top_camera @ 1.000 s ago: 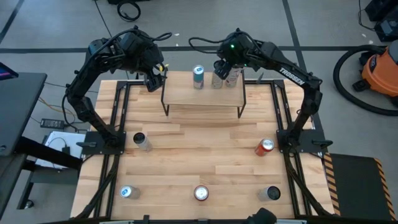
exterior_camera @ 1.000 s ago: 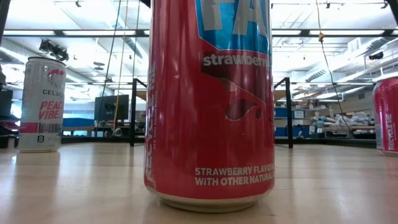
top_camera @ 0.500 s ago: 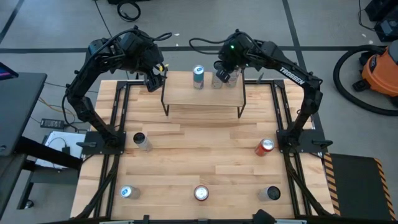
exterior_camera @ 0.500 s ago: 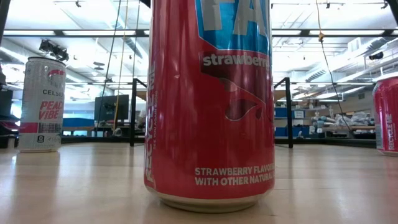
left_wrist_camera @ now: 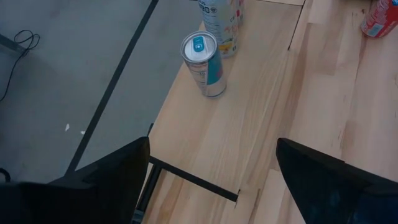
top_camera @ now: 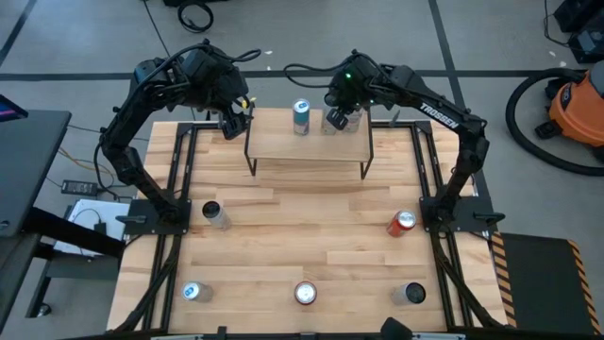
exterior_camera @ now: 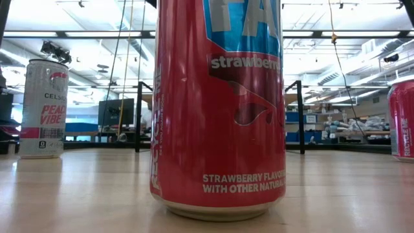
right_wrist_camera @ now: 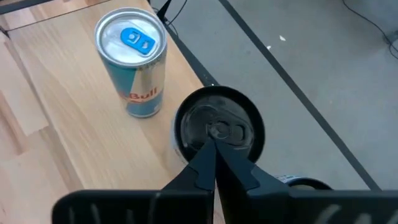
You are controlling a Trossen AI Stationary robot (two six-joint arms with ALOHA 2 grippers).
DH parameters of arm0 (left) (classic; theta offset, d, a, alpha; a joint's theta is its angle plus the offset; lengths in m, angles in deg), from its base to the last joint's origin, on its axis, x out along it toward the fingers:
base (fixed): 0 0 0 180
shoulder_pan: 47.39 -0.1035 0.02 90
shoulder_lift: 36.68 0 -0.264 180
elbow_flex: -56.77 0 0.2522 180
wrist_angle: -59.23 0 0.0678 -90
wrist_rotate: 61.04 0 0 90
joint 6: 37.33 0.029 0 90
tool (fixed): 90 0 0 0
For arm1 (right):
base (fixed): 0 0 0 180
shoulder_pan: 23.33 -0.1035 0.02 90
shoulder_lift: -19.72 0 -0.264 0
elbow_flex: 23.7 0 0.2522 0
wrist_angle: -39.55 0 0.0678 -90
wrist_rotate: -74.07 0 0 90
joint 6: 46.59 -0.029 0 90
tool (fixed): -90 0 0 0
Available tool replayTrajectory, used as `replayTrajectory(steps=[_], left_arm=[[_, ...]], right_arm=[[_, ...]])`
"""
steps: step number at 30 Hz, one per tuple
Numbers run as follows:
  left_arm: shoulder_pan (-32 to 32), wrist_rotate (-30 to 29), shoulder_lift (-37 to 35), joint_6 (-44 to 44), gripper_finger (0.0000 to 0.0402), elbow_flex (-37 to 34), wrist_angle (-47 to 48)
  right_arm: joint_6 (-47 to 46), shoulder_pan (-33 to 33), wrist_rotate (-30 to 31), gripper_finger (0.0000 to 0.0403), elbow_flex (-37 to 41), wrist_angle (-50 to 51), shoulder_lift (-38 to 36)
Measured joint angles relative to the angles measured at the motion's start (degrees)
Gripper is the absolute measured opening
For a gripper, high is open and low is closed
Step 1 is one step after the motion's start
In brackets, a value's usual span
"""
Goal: Place canned beverage on shelf
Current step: Put the top blue soda can on the shelf
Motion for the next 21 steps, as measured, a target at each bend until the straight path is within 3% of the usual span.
replayTrajectory(steps=[21], left_arm=[[-0.01, 0.00, 0.00, 0.02, 0.0353, -0.04, 0.08]], right_arm=[[0.66, -0.02, -2.79, 0.0014, 0.05, -1.05, 0.17]])
